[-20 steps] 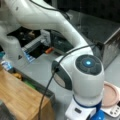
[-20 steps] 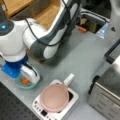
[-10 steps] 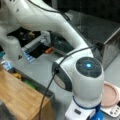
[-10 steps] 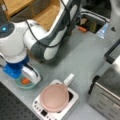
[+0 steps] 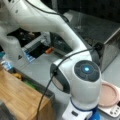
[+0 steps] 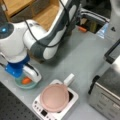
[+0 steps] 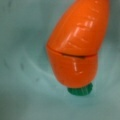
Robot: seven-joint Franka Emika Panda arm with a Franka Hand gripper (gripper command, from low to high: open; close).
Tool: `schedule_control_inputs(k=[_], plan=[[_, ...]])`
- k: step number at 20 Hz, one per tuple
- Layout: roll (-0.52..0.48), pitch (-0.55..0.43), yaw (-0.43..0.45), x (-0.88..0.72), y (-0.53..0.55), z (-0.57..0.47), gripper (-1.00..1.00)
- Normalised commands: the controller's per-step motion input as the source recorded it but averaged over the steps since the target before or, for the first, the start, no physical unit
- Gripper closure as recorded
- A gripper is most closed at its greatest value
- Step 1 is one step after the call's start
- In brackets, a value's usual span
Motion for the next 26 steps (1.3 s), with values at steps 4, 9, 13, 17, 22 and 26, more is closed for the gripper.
schedule_control_inputs(k=[4, 9, 13, 17, 22, 26], plan=[[0.133, -0.129, 0.051, -0.18, -0.11, -0.14, -1.00], [0.103, -0.138, 0.038, -0.10, -0.07, -0.14, -1.00], [0.063, -0.129, 0.021, -0.02, 0.02, -0.12, -1.00], [0.049, -0.120, 0.003, 0.07, 0.09, -0.12, -1.00], [0.060, -0.075, -0.025, 0.12, 0.12, -0.14, -1.00], [0.053, -0.043, -0.037, 0.14, 0.05, -0.12, -1.00]])
